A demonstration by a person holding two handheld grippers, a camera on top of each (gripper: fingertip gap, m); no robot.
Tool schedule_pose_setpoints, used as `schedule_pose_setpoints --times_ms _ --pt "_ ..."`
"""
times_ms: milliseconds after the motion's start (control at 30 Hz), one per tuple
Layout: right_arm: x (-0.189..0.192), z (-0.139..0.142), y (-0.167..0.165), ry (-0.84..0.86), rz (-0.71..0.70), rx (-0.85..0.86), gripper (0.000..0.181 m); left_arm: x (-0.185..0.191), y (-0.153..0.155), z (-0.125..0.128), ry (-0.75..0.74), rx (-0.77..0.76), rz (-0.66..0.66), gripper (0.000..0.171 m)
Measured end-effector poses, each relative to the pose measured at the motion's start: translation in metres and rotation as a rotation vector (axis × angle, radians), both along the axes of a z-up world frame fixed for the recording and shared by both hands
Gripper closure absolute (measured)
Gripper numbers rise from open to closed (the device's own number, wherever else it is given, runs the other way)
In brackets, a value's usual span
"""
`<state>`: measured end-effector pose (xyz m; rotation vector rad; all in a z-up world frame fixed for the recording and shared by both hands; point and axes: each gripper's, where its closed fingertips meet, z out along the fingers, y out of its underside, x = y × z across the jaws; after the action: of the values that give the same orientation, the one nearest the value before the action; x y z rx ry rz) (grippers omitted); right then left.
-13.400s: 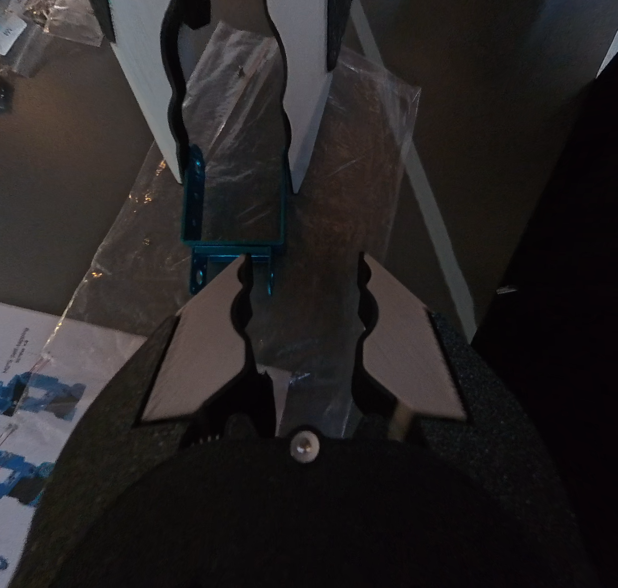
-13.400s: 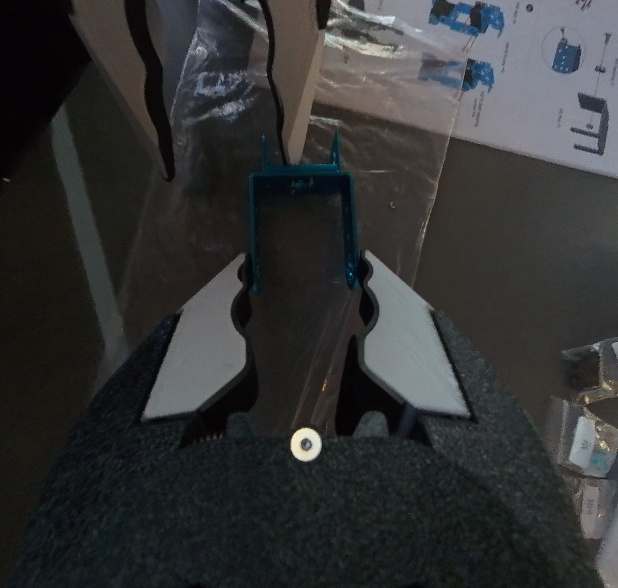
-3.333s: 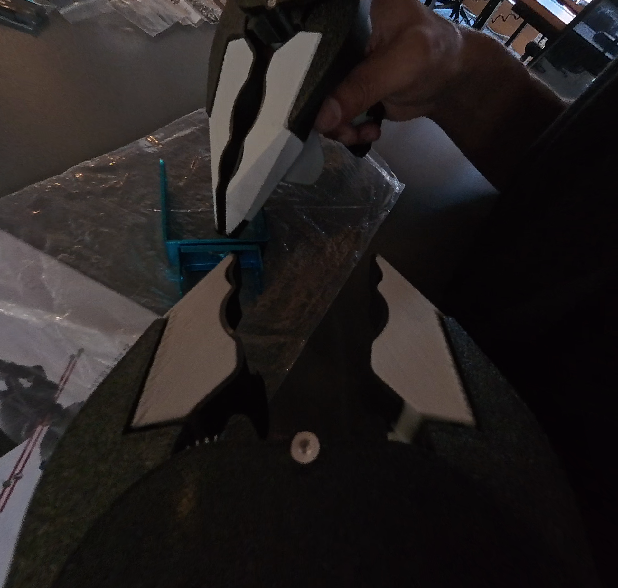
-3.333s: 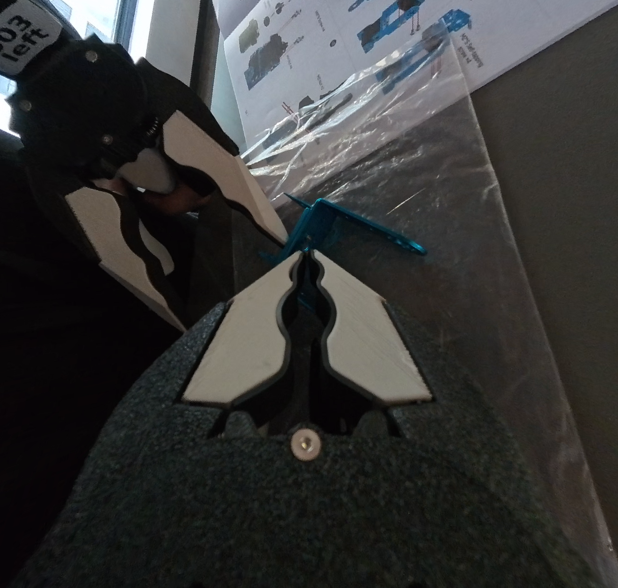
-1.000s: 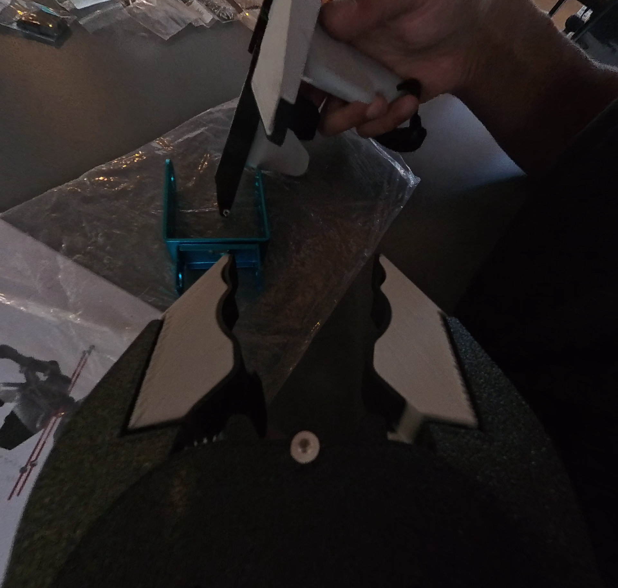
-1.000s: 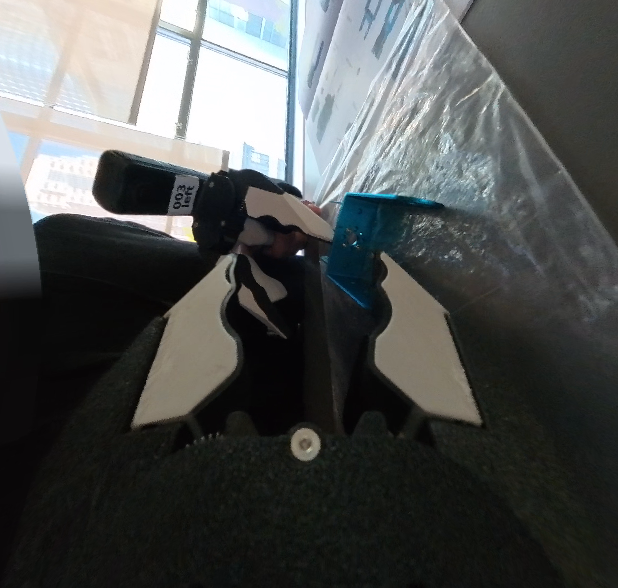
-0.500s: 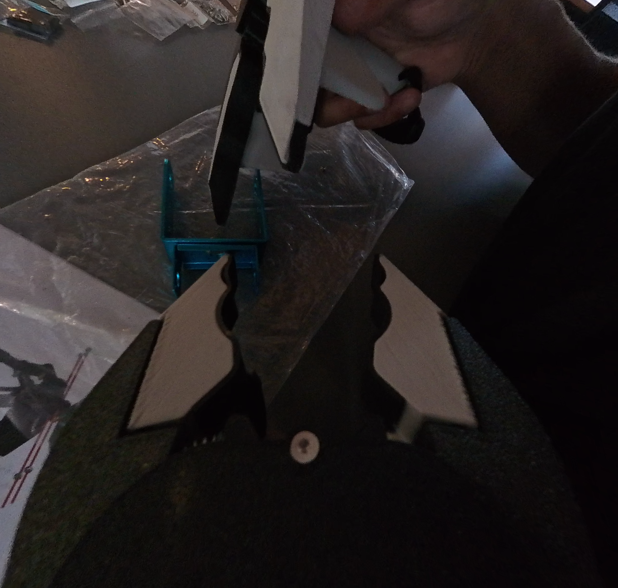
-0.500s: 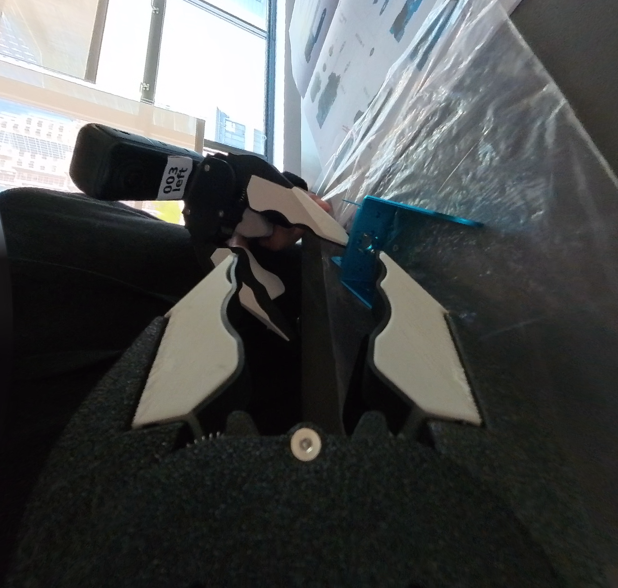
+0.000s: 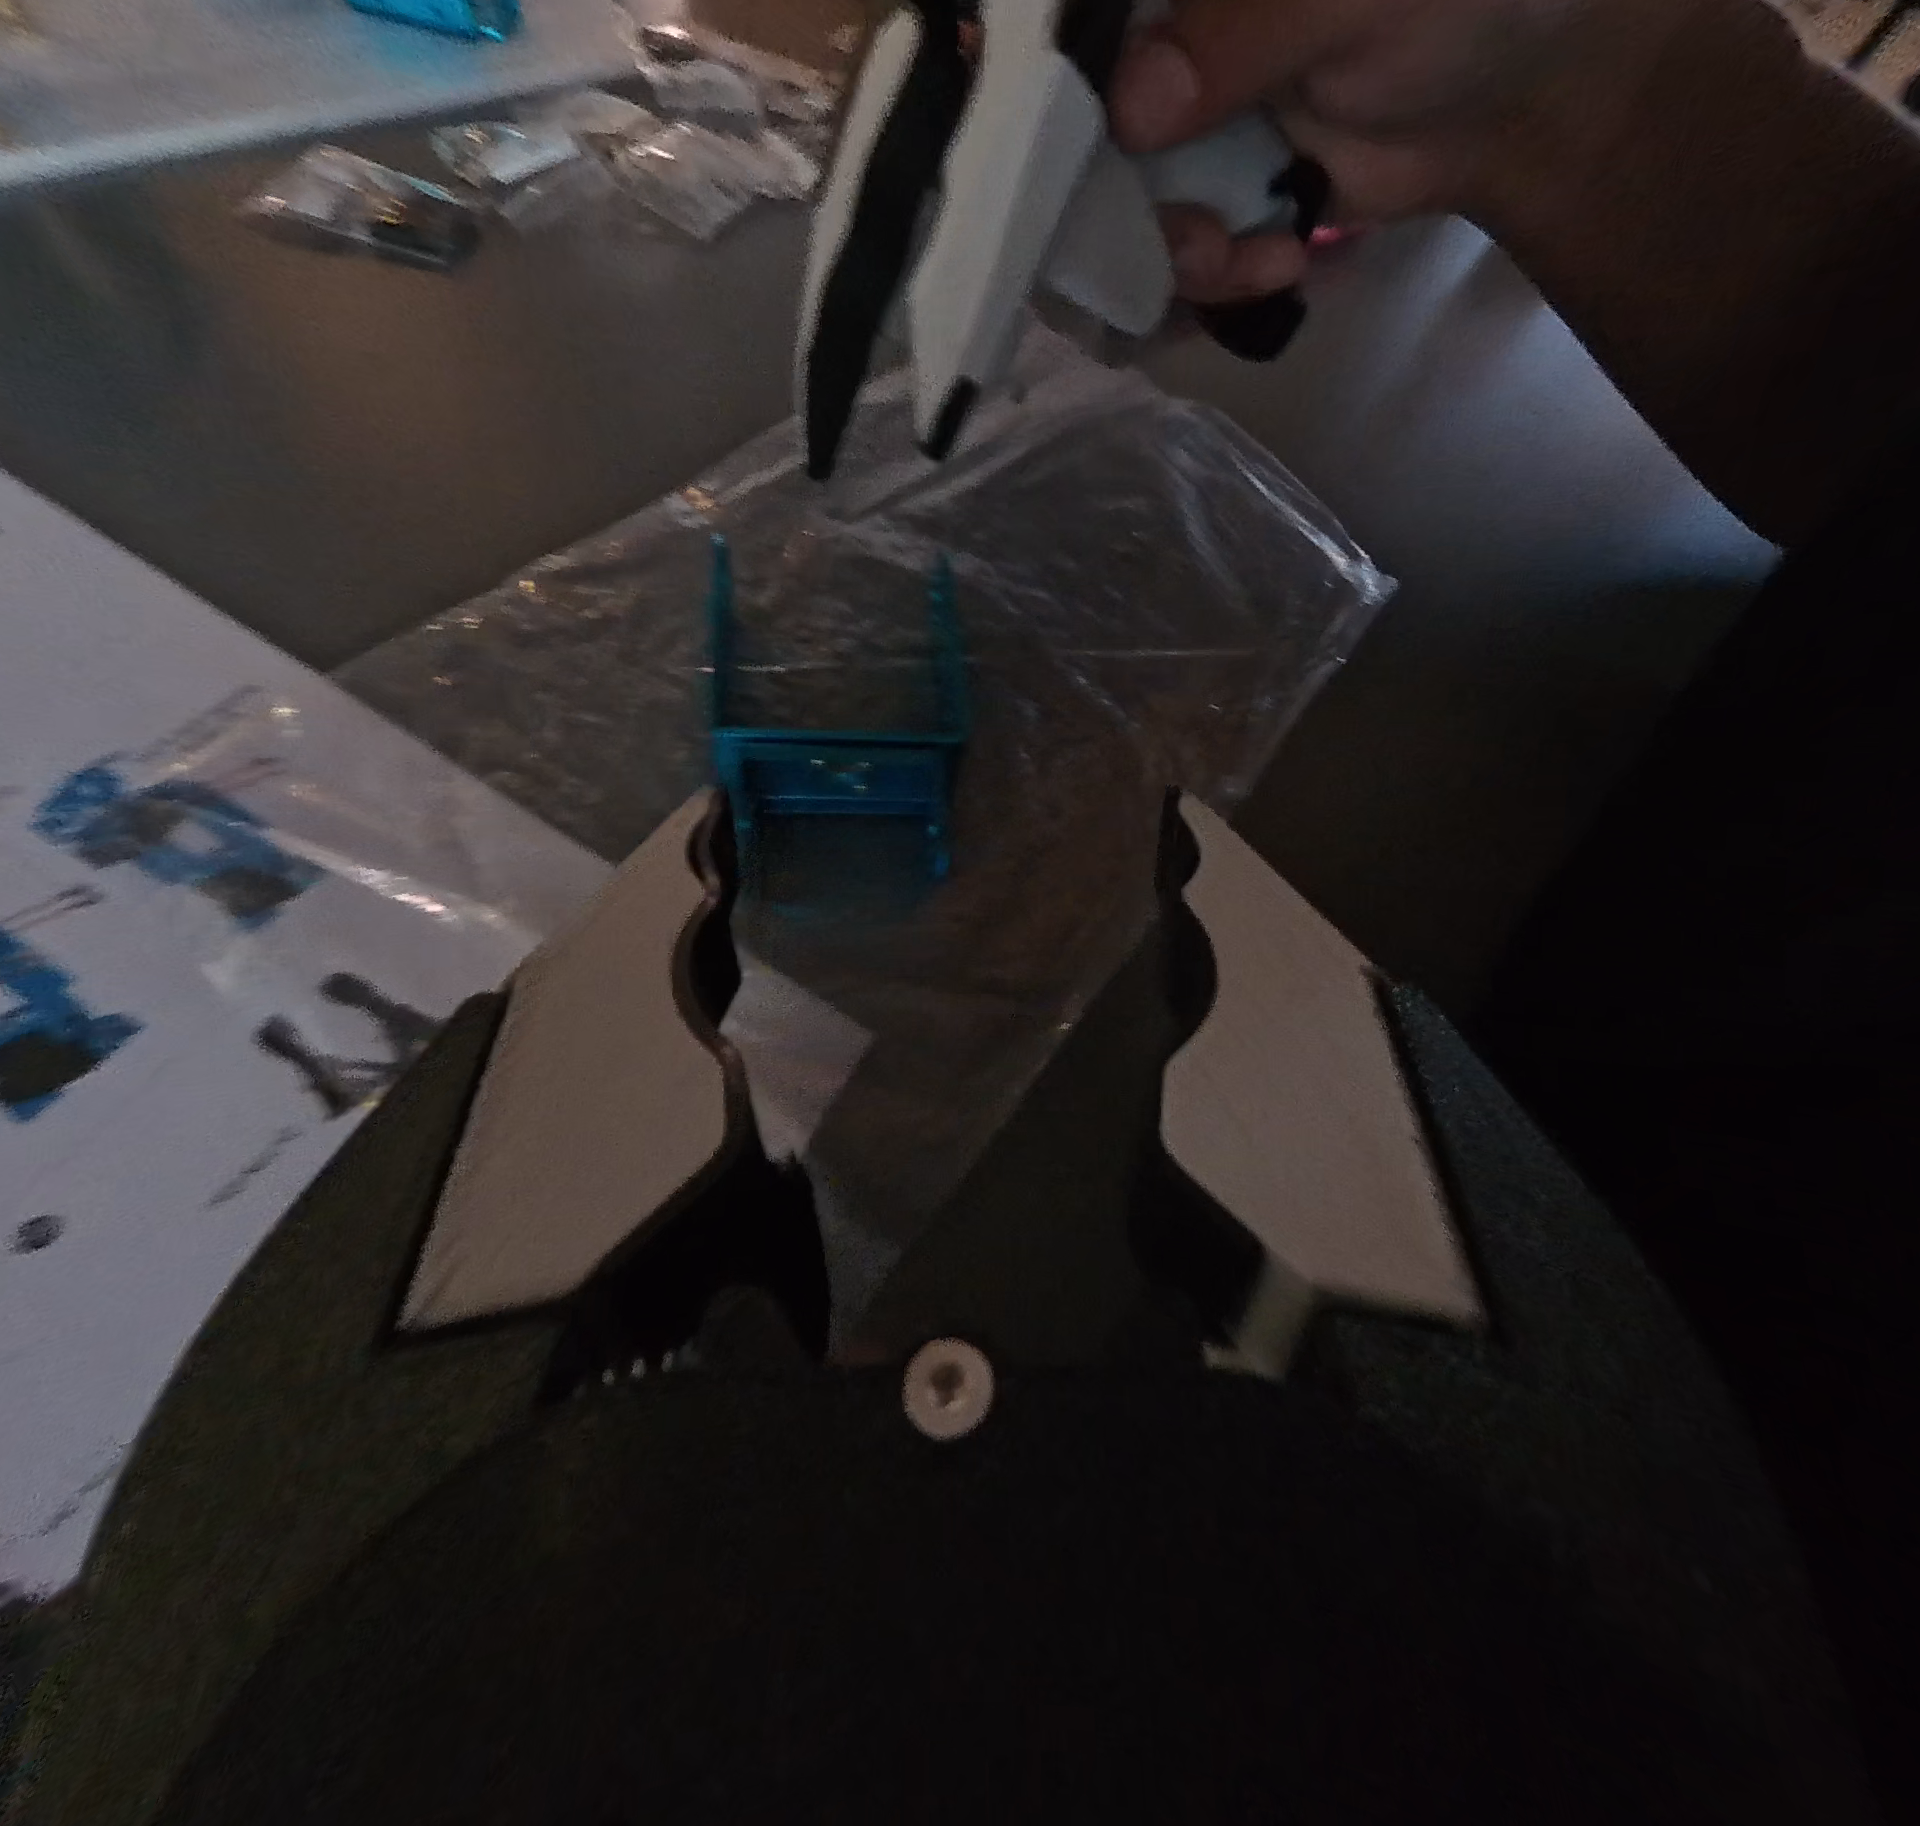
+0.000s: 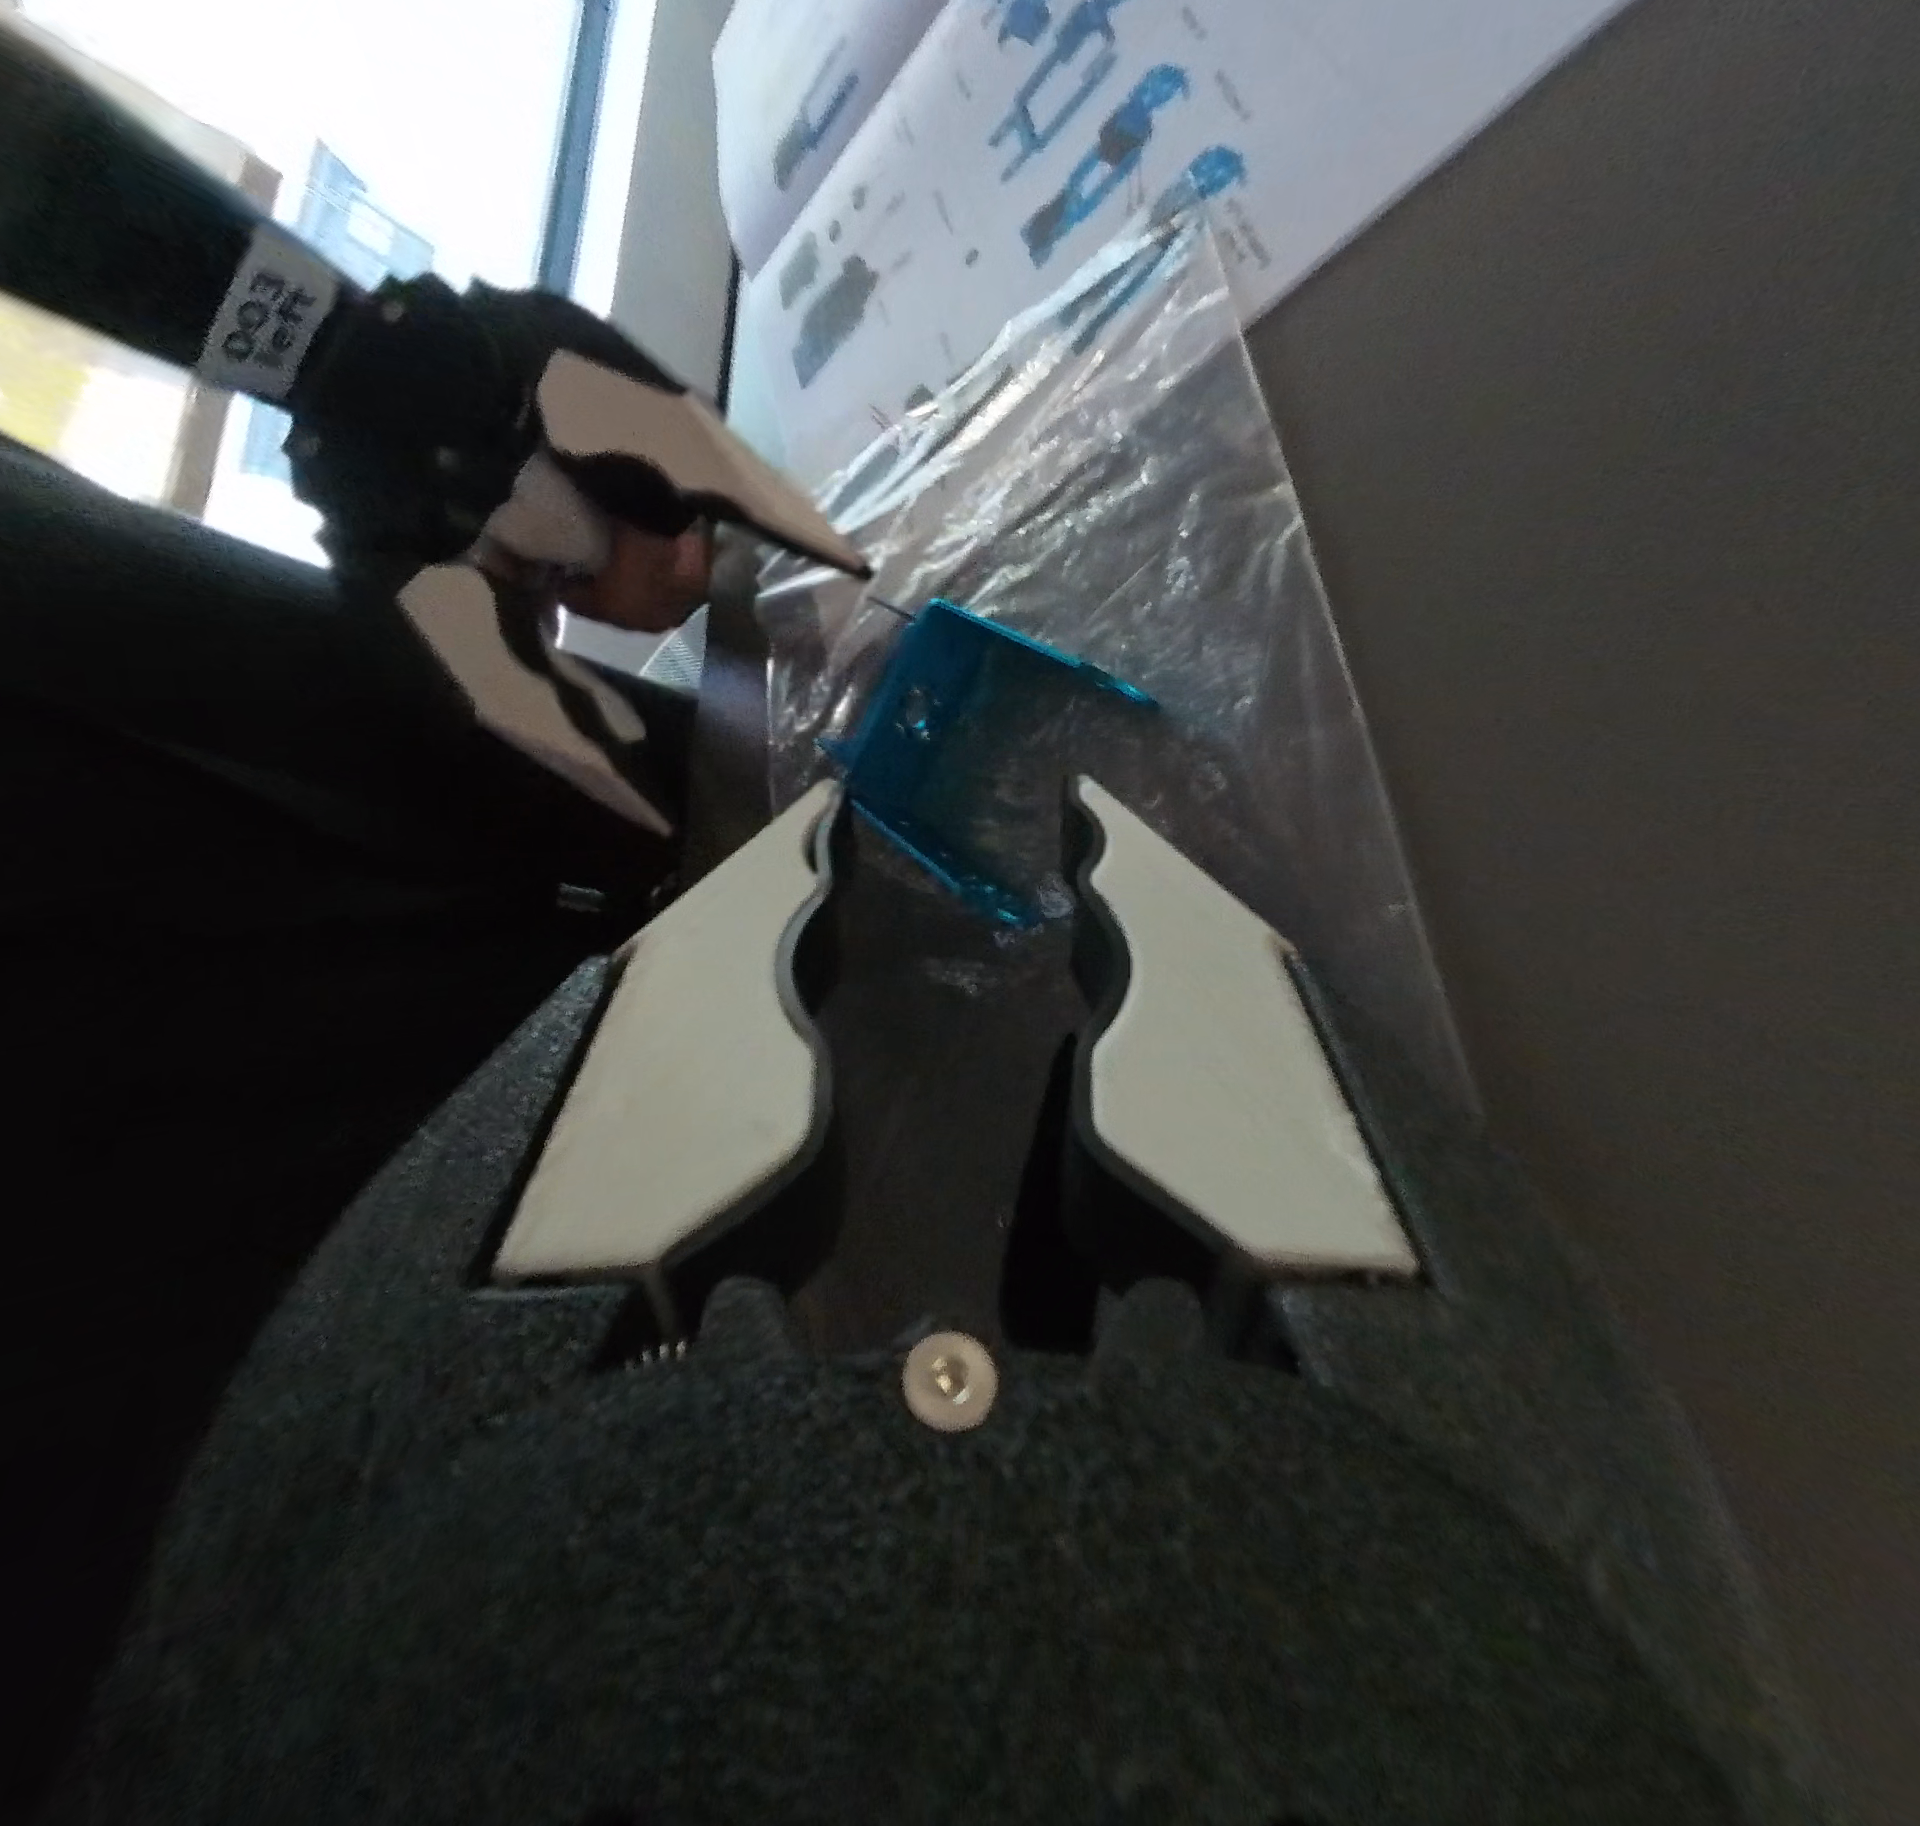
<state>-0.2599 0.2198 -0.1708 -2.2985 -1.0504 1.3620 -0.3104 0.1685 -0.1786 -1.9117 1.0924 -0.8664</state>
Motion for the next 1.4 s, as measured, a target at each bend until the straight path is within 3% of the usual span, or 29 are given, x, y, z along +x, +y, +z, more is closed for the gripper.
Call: schedule_pose_setpoints --times_ms 167,300,433,533,700,833,1067,1400 --pt "-0.014 0.001 -0.001 -0.046 0.149 0.309 0.15 -0.003 0.018 -0.015 0.147 0.058 0.001 0.087" --pt "-0.026 -0.015 -0.003 -0.241 0.348 0.547 0.157 0.011 0.023 -0.016 0.191 0.077 -0.036 0.085" --pt "-0.032 -0.029 -0.012 -0.347 0.515 0.577 0.158 0.016 0.031 -0.024 0.274 0.086 -0.044 0.088" --pt "-0.038 -0.036 -0.014 -0.363 0.577 0.586 0.159 0.014 0.032 -0.031 0.302 0.072 -0.039 0.111" --pt "-0.042 -0.045 -0.013 -0.383 0.61 0.589 0.165 0.006 0.025 -0.028 0.267 0.06 -0.015 0.114" --pt "-0.042 -0.045 -0.015 -0.389 0.624 0.585 0.166 0.0 0.02 -0.024 0.224 0.046 0.013 0.104" --pt "-0.043 -0.047 -0.015 -0.442 0.624 0.657 0.173 -0.015 0.017 -0.016 0.175 0.053 0.068 0.103" --pt "-0.036 -0.045 -0.017 -0.417 0.546 0.606 0.176 -0.031 0.015 -0.007 0.143 0.084 0.113 0.103"
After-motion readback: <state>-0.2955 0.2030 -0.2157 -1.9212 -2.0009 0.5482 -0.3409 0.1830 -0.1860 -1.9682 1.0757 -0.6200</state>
